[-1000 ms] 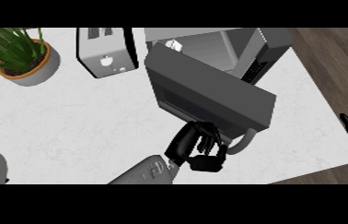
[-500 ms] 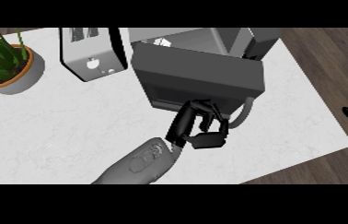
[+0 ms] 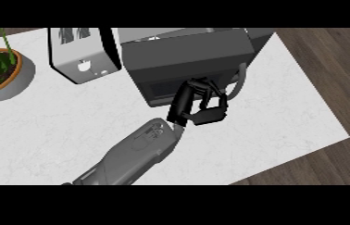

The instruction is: Pick up the milk, place it into the microwave and close the microwave

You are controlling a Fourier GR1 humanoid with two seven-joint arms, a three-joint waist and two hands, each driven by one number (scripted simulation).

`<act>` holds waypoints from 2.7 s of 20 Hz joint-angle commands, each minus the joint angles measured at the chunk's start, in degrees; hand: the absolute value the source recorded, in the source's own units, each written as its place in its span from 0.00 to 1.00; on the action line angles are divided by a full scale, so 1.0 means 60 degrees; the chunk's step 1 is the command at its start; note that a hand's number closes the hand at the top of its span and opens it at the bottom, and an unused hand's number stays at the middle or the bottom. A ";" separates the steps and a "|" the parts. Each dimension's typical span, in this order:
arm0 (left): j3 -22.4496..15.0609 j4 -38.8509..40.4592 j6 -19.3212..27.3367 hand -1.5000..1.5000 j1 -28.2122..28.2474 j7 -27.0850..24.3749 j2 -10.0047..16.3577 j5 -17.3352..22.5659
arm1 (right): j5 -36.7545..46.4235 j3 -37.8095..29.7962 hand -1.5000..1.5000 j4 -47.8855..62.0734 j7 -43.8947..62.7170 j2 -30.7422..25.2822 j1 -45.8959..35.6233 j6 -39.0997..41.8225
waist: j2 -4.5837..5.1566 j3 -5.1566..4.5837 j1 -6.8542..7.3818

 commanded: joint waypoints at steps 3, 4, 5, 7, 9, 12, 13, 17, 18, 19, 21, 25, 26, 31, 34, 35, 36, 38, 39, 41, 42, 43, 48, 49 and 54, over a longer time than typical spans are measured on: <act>0.0657 0.0581 -0.0177 1.00 -0.0910 -0.0443 0.0003 0.0767 | -0.0329 -0.0155 0.00 0.0043 0.0271 -0.0290 -0.0374 0.0104 | 0.0134 0.0006 -0.0122; 0.0690 0.0601 -0.0175 1.00 -0.0850 -0.0671 0.0003 0.0873 | -0.0406 -0.0229 0.00 0.0001 0.0350 -0.0375 -0.0355 0.0125 | 0.0133 -0.0012 -0.0241; 0.0835 0.0683 -0.0293 1.00 -0.1016 -0.0737 0.0003 0.1020 | -0.0487 -0.0248 0.00 0.0133 0.0449 -0.0375 -0.0402 0.0098 | 0.0149 0.0000 -0.0135; 0.0881 0.0922 -0.0349 1.00 -0.1099 -0.0835 0.0002 0.1157 | -0.0586 -0.0320 0.00 -0.0023 0.0478 -0.0536 -0.0446 0.0205 | 0.0156 -0.0007 -0.0325; 0.0803 0.0940 -0.0325 1.00 -0.1147 -0.1073 0.0003 0.1271 | -0.0774 -0.0301 0.00 0.0136 0.0571 -0.0472 -0.0565 0.0188 | 0.0157 0.0018 -0.0232; 0.0837 0.1087 -0.0298 1.00 -0.1257 -0.1221 0.0002 0.1465 | -0.0946 -0.0564 0.00 0.0234 0.0582 -0.0686 -0.0694 0.0234 | 0.0162 0.0035 -0.0356; 0.0828 0.1138 -0.0394 1.00 -0.1343 -0.1215 0.0003 0.1528 | -0.1040 -0.0658 0.00 0.0290 0.0687 -0.0741 -0.0778 0.0165 | 0.0147 0.0032 -0.0291; 0.0792 0.1233 -0.0407 1.00 -0.1414 -0.1414 0.0002 0.1784 | -0.1072 -0.0733 0.00 0.0404 0.0799 -0.0916 -0.0960 0.0170 | 0.0205 0.0037 -0.0331; 0.0766 0.1236 -0.0414 1.00 -0.1383 -0.1547 0.0002 0.1826 | -0.1007 -0.0769 0.00 0.0382 0.0847 -0.1093 -0.1019 0.0228 | 0.0203 0.0027 -0.0313; 0.0683 0.1332 -0.0423 1.00 -0.1349 -0.1610 0.0002 0.1800 | -0.1147 -0.0797 0.00 0.0436 0.0830 -0.1047 -0.1033 0.0248 | 0.0239 0.0041 -0.0387; 0.0693 0.1313 -0.0396 1.00 -0.1329 -0.1711 0.0003 0.2007 | -0.1220 -0.0868 0.00 0.0497 0.0871 -0.1129 -0.1170 0.0237 | 0.0219 0.0042 -0.0347; 0.0680 0.1364 -0.0372 1.00 -0.1473 -0.1914 0.0003 0.2200 | -0.1224 -0.1092 0.00 0.0655 0.0939 -0.1426 -0.1341 0.0251 | 0.0238 0.0049 -0.0413; 0.0664 0.1422 -0.0425 1.00 -0.1435 -0.1933 0.0003 0.2247 | -0.1257 -0.1103 0.00 0.0693 0.0918 -0.1406 -0.1406 0.0231 | 0.0295 0.0055 -0.0408; 0.0476 0.1529 -0.0467 1.00 -0.1507 -0.2148 0.0003 0.2416 | -0.1199 -0.1254 0.00 0.0929 0.1019 -0.1739 -0.1639 0.0264 | 0.0295 0.0066 -0.0330; 0.0447 0.1558 -0.0495 1.00 -0.1577 -0.2260 0.0002 0.2553 | -0.1346 -0.1307 0.00 0.1054 0.1005 -0.1771 -0.1710 0.0337 | 0.0313 0.0077 -0.0424; 0.0403 0.1572 -0.0388 1.00 -0.1643 -0.2299 0.0003 0.2555 | -0.1397 -0.1354 0.00 0.1067 0.1041 -0.1936 -0.1833 0.0416 | 0.0270 0.0072 -0.0390; 0.0428 0.1633 -0.0451 1.00 -0.1565 -0.2339 0.0003 0.2612 | -0.1215 -0.1510 0.00 0.1101 0.1012 -0.2120 -0.1883 0.0349 | 0.0326 0.0066 -0.0402; 0.0456 0.1616 -0.0431 1.00 -0.1638 -0.2403 0.0003 0.2746 | -0.1078 -0.1601 0.00 0.1132 0.1075 -0.2359 -0.1927 0.0361 | 0.0282 0.0056 -0.0401; 0.0396 0.1723 -0.0507 1.00 -0.1575 -0.2445 0.0002 0.2743 | -0.1123 -0.1649 0.00 0.1199 0.1013 -0.2367 -0.1957 0.0393 | 0.0303 0.0071 -0.0366; 0.0303 0.1682 -0.0472 1.00 -0.1614 -0.2504 0.0002 0.2824 | -0.1074 -0.1684 0.00 0.1287 0.1003 -0.2490 -0.2037 0.0437 | 0.0325 0.0076 -0.0411; 0.0314 0.1683 -0.0449 1.00 -0.1667 -0.2564 0.0003 0.2850 | -0.1074 -0.1717 0.00 0.1315 0.0968 -0.2495 -0.2037 0.0441 | 0.0308 0.0083 -0.0456; 0.0288 0.1709 -0.0495 1.00 -0.1676 -0.2606 0.0003 0.2859 | -0.1128 -0.1783 0.00 0.1393 0.0924 -0.2511 -0.2157 0.0413 | 0.0331 0.0088 -0.0388; 0.0167 0.1736 -0.0556 1.00 -0.1716 -0.2746 0.0003 0.3040 | -0.1345 -0.1830 0.00 0.1926 0.0968 -0.2714 -0.2318 0.0688 | 0.0401 0.0103 -0.0244; 0.0147 0.1784 -0.0511 1.00 -0.1703 -0.2788 0.0002 0.3075 | -0.1369 -0.1768 0.00 0.1985 0.0953 -0.2609 -0.2202 0.0744 | 0.0399 0.0115 -0.0339; -0.0032 0.1787 -0.0443 1.00 -0.1839 -0.2892 0.0003 0.3226 | -0.1773 -0.1914 0.00 0.2476 0.0907 -0.2689 -0.2499 0.0932 | 0.0360 0.0123 -0.0287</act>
